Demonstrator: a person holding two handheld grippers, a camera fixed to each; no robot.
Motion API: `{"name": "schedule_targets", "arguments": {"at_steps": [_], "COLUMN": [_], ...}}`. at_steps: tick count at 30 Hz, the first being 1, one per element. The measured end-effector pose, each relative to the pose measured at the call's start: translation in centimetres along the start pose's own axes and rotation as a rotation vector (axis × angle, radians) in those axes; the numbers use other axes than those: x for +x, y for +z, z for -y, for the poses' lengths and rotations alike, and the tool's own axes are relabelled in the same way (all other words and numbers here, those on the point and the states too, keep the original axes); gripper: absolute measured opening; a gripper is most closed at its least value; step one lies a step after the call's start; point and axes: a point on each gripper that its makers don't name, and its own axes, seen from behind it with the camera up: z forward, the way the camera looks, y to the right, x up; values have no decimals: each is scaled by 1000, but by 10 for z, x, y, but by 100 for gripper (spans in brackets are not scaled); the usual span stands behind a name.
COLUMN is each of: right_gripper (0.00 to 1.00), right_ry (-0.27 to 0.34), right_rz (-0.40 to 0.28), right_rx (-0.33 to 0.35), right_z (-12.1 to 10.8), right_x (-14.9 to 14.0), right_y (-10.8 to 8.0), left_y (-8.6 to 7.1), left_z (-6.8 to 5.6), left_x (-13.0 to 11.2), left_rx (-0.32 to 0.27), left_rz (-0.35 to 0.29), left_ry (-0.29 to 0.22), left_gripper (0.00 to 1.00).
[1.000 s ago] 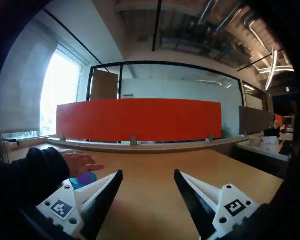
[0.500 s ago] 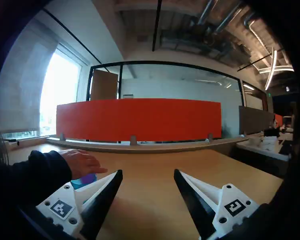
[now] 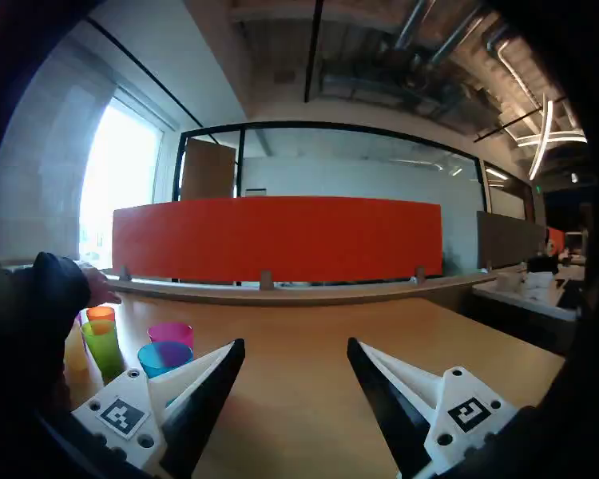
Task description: Pour water
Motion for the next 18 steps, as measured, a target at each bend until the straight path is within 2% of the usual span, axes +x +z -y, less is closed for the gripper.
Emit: {"name": "schedule_targets", "arguments": {"at_steps": [18], "right_gripper": [99], "right_ry": [0], "right_rz": [0], "right_rx": [0], "right_z": [0], "right_x": [0], "right_y": [0], "left_y": [0], "left_z": [1], "left_x": [0], "left_rx": [0], "left_rz": [0], "left_ry": [0], "left_gripper": [85]}}
